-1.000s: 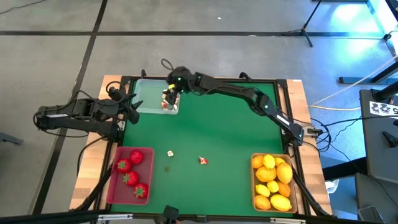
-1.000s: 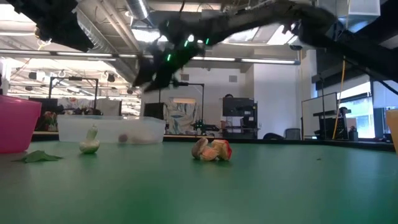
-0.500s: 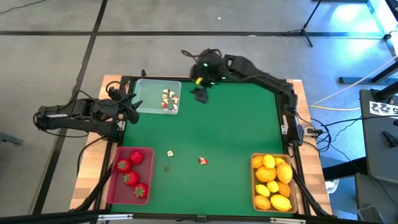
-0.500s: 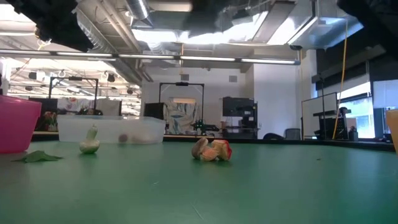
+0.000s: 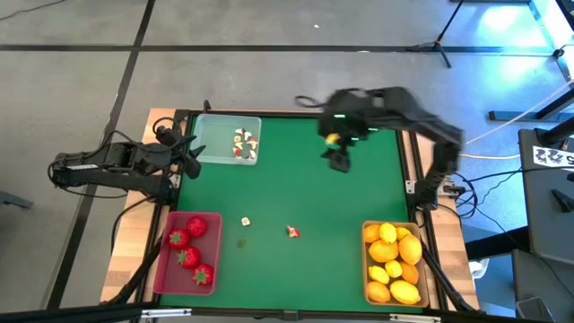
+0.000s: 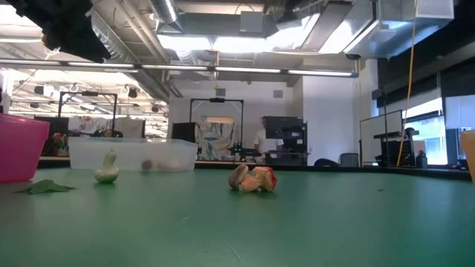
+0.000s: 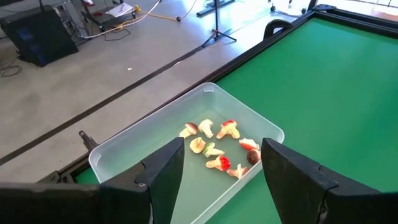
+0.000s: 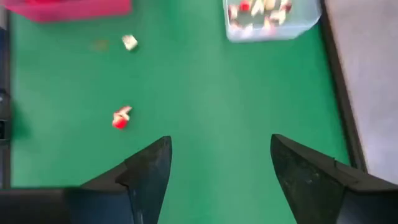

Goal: Sort produce into baskets
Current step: Put the red mushroom into the transparent bin

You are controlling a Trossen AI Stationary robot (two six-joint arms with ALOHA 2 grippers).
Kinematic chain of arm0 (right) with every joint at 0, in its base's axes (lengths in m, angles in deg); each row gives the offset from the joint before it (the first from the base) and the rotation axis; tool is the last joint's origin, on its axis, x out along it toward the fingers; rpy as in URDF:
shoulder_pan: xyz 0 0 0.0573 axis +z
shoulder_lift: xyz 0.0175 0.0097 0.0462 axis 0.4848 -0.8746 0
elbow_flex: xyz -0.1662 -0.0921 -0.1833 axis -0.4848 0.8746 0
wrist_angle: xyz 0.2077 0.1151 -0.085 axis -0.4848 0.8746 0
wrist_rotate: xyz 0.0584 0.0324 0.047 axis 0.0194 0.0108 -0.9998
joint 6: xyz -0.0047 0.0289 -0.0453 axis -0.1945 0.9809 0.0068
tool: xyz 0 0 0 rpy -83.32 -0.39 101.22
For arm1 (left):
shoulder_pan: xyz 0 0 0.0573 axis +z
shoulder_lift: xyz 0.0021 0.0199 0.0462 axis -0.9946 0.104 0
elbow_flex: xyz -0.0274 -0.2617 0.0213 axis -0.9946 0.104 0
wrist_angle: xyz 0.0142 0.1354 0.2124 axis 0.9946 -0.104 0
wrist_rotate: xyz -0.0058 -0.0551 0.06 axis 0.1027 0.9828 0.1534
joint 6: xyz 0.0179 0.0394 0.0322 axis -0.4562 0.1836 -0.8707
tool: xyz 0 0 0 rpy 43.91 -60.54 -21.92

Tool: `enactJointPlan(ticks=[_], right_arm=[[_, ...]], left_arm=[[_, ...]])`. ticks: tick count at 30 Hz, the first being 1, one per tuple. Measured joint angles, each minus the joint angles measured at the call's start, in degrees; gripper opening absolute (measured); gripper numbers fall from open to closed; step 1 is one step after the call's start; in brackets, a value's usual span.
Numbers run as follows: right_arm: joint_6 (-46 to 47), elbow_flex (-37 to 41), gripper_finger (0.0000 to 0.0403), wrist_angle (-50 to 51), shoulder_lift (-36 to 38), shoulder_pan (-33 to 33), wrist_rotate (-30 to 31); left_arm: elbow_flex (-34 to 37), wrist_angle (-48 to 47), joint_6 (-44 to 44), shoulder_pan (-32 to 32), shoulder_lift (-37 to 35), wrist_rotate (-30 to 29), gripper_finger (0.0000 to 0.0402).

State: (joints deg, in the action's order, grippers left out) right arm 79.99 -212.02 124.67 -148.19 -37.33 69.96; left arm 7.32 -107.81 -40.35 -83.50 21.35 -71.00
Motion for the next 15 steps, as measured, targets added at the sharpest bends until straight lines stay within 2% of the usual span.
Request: enactJointPlan(ticks=[3, 9, 12, 15], right_arm=[[3.2, 1.7, 0.0271, 0.1, 7.1, 3.4, 3.3], [14.9, 10.4, 0.0271, -0.8, 22.5, 13.8, 23.9], [23.5, 20.2, 0.0271, -3.9, 30.7, 20.6, 33.1], [30.3, 33.5, 0.0271, -9.3, 38.0, 26.4, 38.6]], left_arm=[[0.0, -0.4, 0.6, 0.0, 0.0, 0.0, 0.021], [0.0, -0.4, 0.6, 0.0, 0.0, 0.0, 0.021], [0.0, -0.4, 0.6, 0.0, 0.0, 0.0, 0.021], [0.0, -0.4, 0.6, 0.0, 0.0, 0.0, 0.021]])
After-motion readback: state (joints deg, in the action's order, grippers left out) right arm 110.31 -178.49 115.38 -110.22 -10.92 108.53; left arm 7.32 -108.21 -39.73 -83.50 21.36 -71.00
